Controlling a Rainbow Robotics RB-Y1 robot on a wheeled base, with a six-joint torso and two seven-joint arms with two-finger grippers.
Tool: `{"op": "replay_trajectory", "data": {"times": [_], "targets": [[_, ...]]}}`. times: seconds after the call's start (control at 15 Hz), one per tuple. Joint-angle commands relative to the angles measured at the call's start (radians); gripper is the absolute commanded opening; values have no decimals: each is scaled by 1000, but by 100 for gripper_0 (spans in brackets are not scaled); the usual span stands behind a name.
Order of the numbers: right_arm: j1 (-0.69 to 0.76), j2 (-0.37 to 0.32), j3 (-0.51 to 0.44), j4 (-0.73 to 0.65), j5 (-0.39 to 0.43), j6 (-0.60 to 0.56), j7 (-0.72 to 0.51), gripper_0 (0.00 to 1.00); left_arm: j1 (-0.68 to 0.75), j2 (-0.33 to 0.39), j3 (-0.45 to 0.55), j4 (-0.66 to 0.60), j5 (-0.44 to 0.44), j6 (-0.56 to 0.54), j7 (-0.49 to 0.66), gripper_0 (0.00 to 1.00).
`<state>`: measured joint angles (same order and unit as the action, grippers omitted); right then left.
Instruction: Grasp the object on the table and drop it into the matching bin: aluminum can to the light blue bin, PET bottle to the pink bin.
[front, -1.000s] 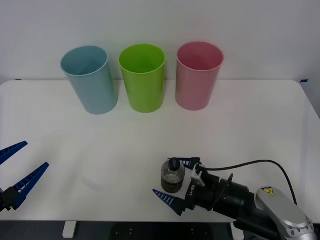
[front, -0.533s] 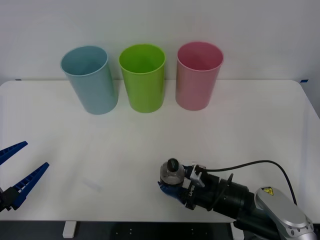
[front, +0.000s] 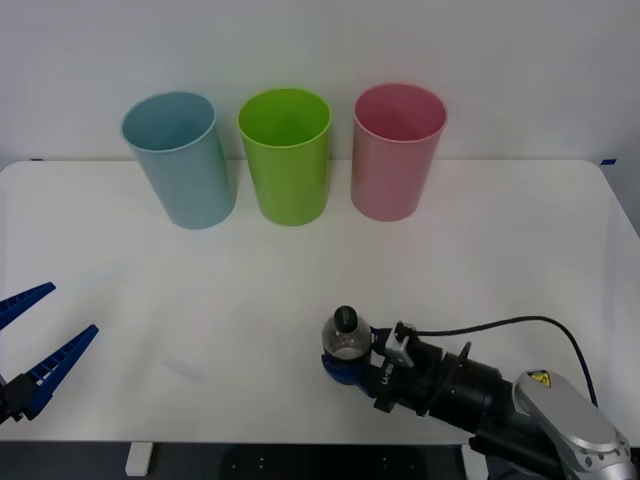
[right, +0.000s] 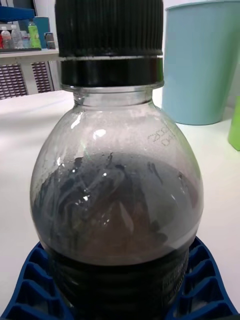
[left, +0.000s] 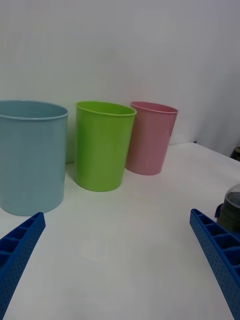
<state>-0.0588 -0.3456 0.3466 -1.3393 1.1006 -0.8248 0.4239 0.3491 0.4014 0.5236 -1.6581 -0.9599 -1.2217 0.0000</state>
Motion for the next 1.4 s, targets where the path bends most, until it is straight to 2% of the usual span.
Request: {"op": "replay_trajectory", "data": {"times": [0.07,0.47,0.67,0.93,1.4], "targets": [[1,-1,-24,-6,-1,0,-16,0,0,0,0,0,0,0,0,100],[1,-6,-92,-40,-2,12,-68,0,0,0,0,0,0,0,0,100],[4,-15,-121,-89,1,29,-163,0,0,0,0,0,0,0,0,100],[31,-50,-150,-222,1,96,-307,0,0,0,0,0,0,0,0,100],[33,-58,-261,-366,-1,101,-539,0,0,0,0,0,0,0,0,100]]}}
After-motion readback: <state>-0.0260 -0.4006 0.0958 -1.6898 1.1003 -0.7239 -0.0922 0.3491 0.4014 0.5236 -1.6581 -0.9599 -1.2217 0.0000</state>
